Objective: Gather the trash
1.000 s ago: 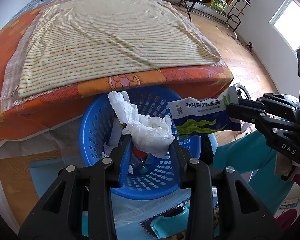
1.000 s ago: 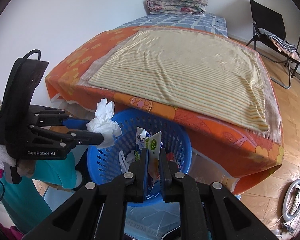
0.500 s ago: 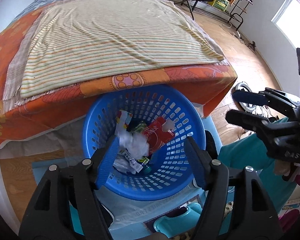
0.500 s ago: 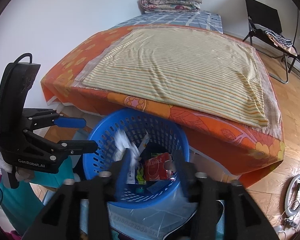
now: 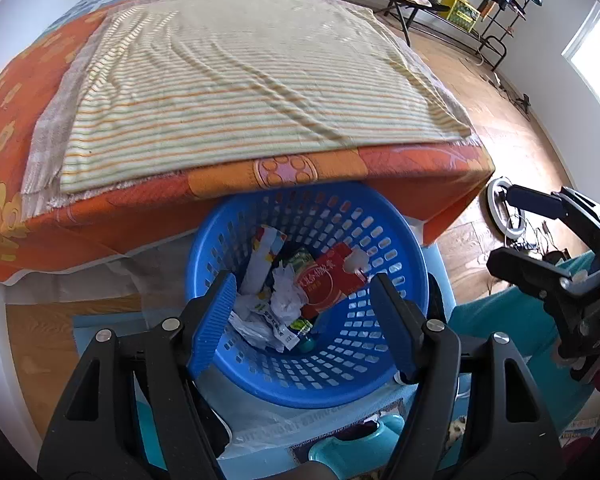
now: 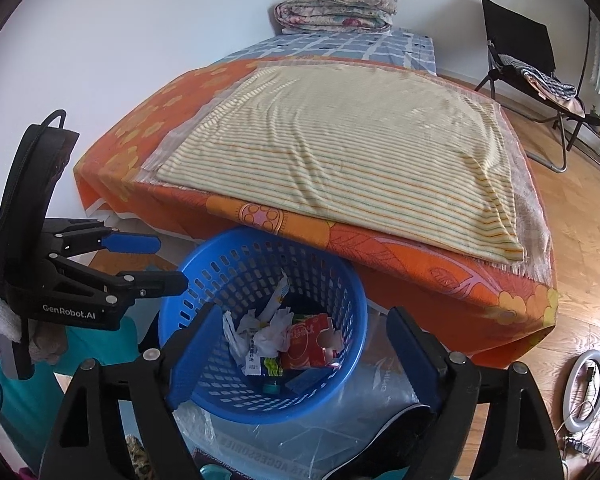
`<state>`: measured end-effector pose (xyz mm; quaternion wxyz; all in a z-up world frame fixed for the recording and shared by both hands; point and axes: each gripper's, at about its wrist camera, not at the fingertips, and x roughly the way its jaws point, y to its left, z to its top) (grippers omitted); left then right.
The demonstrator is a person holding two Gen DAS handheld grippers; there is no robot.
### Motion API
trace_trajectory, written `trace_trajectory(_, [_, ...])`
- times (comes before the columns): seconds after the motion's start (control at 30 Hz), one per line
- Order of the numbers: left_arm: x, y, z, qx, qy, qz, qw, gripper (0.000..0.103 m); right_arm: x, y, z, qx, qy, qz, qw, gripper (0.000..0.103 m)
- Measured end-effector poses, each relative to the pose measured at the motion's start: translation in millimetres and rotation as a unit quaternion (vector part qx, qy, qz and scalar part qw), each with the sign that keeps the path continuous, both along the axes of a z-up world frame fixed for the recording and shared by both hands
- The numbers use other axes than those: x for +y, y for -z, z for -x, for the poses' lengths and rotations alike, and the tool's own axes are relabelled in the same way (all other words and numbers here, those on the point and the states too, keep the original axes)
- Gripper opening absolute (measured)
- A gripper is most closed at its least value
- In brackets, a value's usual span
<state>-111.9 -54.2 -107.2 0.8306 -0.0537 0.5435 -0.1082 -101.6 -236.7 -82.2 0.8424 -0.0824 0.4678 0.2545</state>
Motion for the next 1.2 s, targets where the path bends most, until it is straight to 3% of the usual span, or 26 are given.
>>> trace_trajectory(0.13, [2, -6, -4, -0.008, -0.008, 0.0, 0.9999, 0.079, 2, -2, -2, -0.005, 0.001, 0.004, 1.0, 0.091])
trace_trajectory(0.8, [23, -55, -41, -0.064, -0.064, 0.001, 0.9959, 0.079, 4, -20, -41, -0.036, 0.019, 0.011, 0.999, 0.091])
trace_trajectory(1.2, [29, -107, -69, -0.142, -0.081, -0.012, 0.9864, 0.08, 4, -51, -85, -0.054, 0.027, -0.031, 0.998, 0.091])
